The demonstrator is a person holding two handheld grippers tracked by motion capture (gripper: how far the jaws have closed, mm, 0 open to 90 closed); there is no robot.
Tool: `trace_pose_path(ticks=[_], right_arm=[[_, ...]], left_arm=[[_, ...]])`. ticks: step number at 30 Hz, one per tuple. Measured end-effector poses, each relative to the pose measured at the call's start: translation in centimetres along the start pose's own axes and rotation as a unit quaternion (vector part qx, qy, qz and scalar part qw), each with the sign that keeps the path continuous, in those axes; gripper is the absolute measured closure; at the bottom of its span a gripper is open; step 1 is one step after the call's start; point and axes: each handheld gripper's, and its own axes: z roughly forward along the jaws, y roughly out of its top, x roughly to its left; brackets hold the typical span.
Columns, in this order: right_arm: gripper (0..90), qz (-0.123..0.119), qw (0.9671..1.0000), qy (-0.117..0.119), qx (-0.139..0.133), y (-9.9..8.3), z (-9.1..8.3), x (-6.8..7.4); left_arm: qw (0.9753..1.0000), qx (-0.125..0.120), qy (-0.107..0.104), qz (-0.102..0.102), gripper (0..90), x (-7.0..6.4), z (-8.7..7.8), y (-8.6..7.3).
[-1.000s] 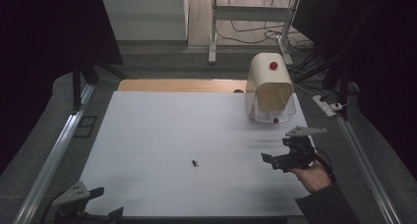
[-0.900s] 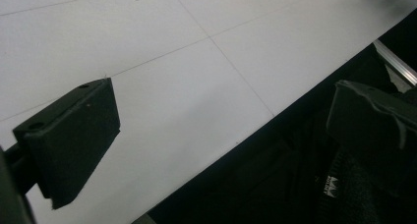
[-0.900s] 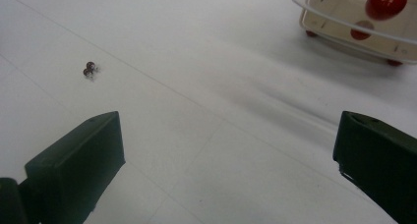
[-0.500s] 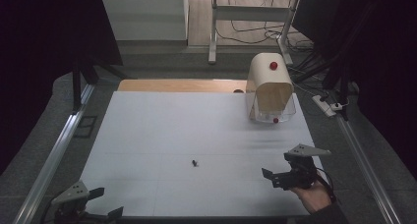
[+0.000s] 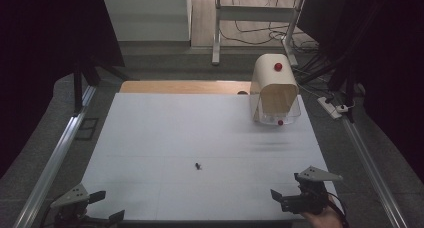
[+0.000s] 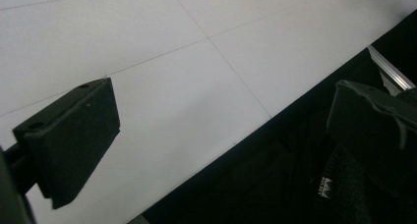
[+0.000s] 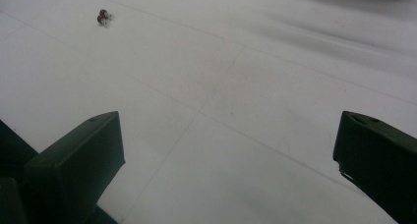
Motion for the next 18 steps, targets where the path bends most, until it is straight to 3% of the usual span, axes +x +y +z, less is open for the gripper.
trace_pose_path(ticks=[18], right_arm=[[0.0, 0.028, 0.9996, -0.007, 0.002, -1.5, -1.7, -0.1]], left_arm=[[1.0, 0.004, -0.002, 0.003, 0.0, 0.0, 0.0, 0.0]])
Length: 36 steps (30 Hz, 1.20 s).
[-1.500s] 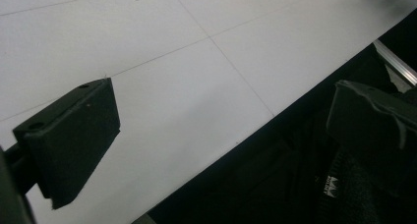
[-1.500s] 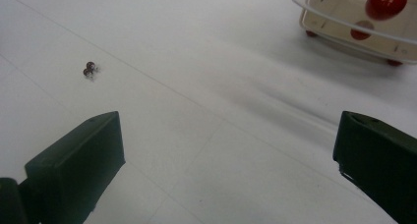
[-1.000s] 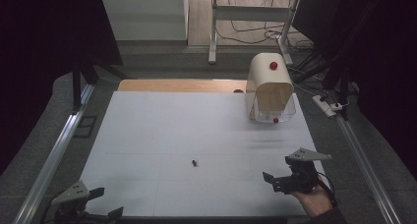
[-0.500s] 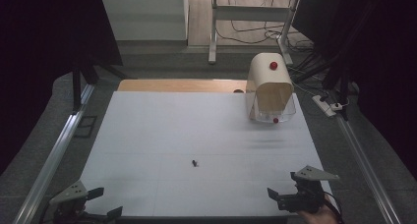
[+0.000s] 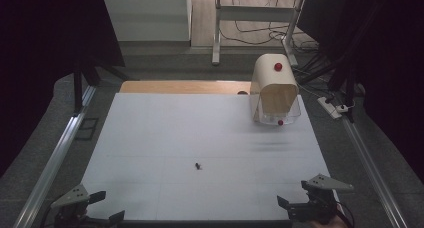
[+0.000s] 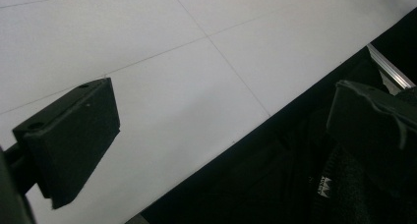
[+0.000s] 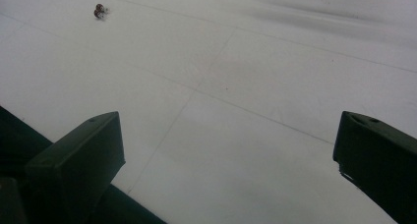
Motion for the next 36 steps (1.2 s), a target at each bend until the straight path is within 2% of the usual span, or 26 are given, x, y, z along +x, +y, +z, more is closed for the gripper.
trace_pose_path(ticks=[12, 18, 23, 27, 32, 36], right_arm=[[0.0, 0.0, 0.9999, 0.005, 0.012, -0.1, -0.1, 0.0], [0.0, -0.006, 0.9997, 0.003, 0.022, 0.0, 0.1, 0.1], [0.0, -0.008, 0.9997, 0.007, 0.022, 0.1, 0.1, 0.2], [0.0, -0.018, 0.9995, 0.01, 0.022, 0.3, 0.2, 0.3], [0.0, -0.029, 0.9991, 0.021, 0.021, 0.7, 0.4, 0.6], [0.0, -0.039, 0.9981, 0.043, 0.021, 0.9, 0.9, 1.0]], left_arm=[[1.0, 0.003, 0.001, 0.002, 0.0, -0.1, 0.1, 0.0], [1.0, 0.003, 0.001, 0.002, 0.0, 0.0, 0.1, 0.1], [1.0, 0.004, 0.001, 0.004, 0.0, -0.1, 0.1, 0.1], [1.0, 0.005, 0.001, 0.004, 0.0, -0.1, 0.1, 0.1], [1.0, 0.007, 0.002, 0.004, 0.0, -0.1, 0.1, 0.1], [1.0, 0.007, 0.003, 0.005, 0.0, -0.1, 0.1, 0.1]])
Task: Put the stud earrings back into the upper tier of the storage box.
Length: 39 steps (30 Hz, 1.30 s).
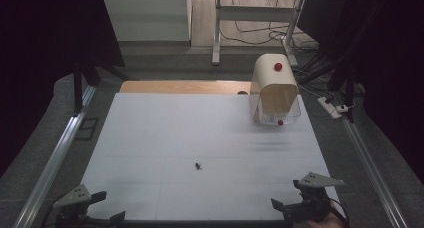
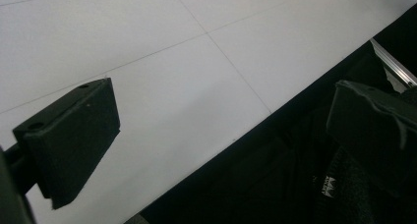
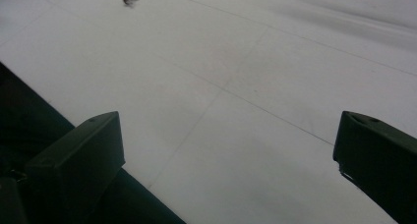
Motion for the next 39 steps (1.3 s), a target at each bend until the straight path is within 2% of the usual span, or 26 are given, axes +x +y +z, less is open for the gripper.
trace_pose_path(ticks=[10, 12, 15, 20, 24, 33, 39], right_arm=[[0.0, -0.025, 0.9994, 0.022, 0.001, 0.7, 1.1, 0.6], [0.0, -0.025, 0.9988, 0.041, -0.008, 1.0, 1.2, 0.7], [0.0, -0.032, 0.9982, 0.049, -0.014, 1.4, 1.5, 0.9], [0.0, -0.046, 0.9974, 0.054, -0.011, 1.9, 2.3, 1.0], [0.0, -0.052, 0.9957, 0.076, -0.004, 2.3, 3.0, 1.2], [0.0, -0.063, 0.9946, 0.082, 0.007, 3.4, 4.8, 2.0], [0.0, -0.073, 0.9937, 0.081, 0.026, 4.1, 6.2, 2.7]], left_arm=[[1.0, 0.001, 0.0, 0.0, 0.0, 0.0, 0.0, 0.0], [1.0, 0.001, 0.0, 0.0, 0.0, 0.0, 0.0, 0.0], [1.0, 0.001, 0.0, -0.001, 0.0, 0.0, 0.0, 0.0], [1.0, 0.002, 0.0, -0.002, 0.0, 0.0, 0.0, 0.0], [1.0, 0.002, 0.0, -0.001, 0.0, 0.0, 0.0, 0.0], [1.0, 0.001, 0.0, -0.001, 0.0, 0.0, 0.0, 0.0], [1.0, 0.003, -0.001, -0.002, 0.0, 0.0, 0.0, 0.0]])
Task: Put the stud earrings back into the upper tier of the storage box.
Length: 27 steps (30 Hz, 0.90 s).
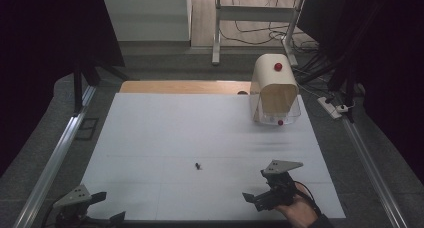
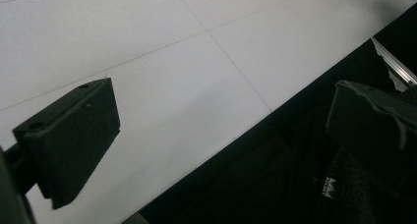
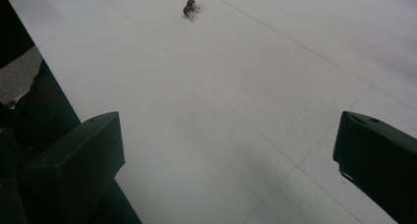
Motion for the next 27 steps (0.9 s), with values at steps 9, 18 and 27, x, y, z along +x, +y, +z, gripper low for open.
trace_pose_path(ticks=[9, 18, 27], right_arm=[[0.0, -0.024, 0.9995, 0.014, 0.017, 1.6, 2.2, 0.4], [0.0, -0.049, 0.9978, 0.026, 0.037, 2.8, 4.7, 0.6], [0.0, -0.066, 0.996, 0.034, 0.049, 3.7, 7.1, 0.6]], left_arm=[[1.0, 0.001, -0.001, 0.0, 0.0, 0.0, 0.0, 0.0], [1.0, 0.001, -0.001, 0.0, 0.0, 0.0, 0.0, 0.0], [1.0, 0.001, -0.003, -0.001, 0.0, 0.1, 0.0, 0.0]])
